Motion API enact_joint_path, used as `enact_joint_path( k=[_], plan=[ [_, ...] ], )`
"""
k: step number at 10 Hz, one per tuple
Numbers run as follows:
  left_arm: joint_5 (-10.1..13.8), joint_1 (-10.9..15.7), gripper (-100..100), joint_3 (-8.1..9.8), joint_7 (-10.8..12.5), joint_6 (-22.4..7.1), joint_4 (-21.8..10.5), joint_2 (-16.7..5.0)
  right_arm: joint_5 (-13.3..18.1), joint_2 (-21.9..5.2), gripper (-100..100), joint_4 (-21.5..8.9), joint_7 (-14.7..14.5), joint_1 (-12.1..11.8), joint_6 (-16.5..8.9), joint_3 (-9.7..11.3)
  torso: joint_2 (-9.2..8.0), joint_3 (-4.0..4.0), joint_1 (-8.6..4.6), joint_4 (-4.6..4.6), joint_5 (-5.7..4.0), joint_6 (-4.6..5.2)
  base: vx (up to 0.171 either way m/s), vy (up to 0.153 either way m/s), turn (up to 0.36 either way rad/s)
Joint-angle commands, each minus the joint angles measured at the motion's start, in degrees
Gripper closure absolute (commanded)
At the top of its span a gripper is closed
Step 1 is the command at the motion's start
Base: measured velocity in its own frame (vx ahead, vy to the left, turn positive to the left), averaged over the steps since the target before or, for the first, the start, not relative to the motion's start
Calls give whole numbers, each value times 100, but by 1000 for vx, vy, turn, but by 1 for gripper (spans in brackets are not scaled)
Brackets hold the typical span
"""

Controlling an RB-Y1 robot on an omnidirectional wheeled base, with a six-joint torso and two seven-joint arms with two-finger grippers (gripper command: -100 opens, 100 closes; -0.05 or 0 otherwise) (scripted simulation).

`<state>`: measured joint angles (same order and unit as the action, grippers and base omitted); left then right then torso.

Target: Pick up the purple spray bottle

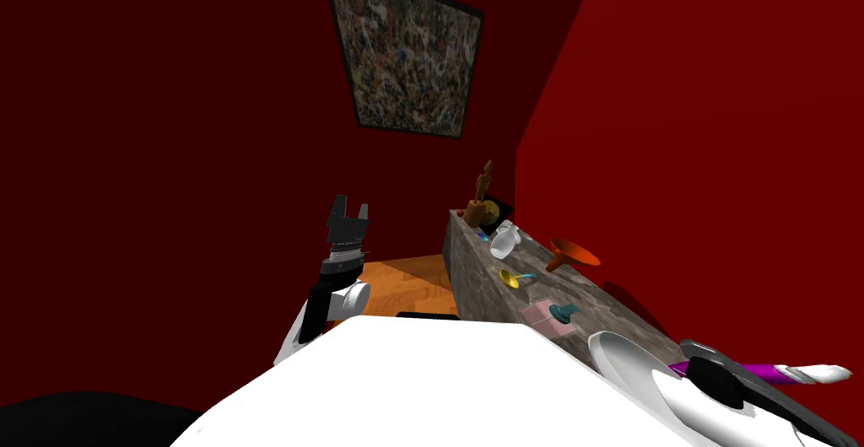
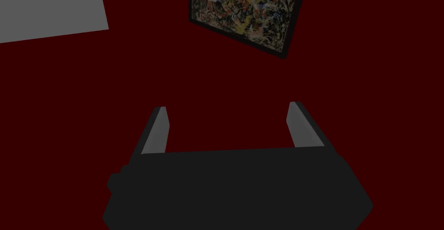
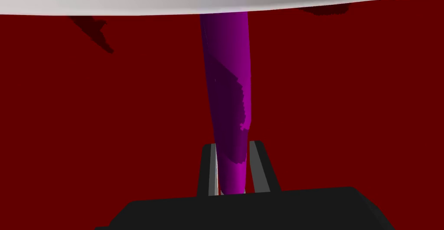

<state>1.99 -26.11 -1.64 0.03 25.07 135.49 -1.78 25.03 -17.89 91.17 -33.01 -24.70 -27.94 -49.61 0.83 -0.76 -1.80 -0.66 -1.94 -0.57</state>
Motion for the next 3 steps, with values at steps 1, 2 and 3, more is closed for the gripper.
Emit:
enact_joint_path(
  k=[1,2,3],
  plan=[
    [0,0,0,0,0,0,0,0,-88,13,100,286,-23,-151,-56,-60,0,0,0,0,0,0,-47,-15,17],
    [0,-1,0,0,0,0,0,0,-71,33,100,220,-28,-118,-81,-26,9,-5,9,-2,9,7,-16,-6,-20],
    [0,-1,0,0,0,0,0,0,-79,29,0,249,-31,-132,-92,-35,23,-13,12,-5,3,1,-6,-1,-1]
  ],
)
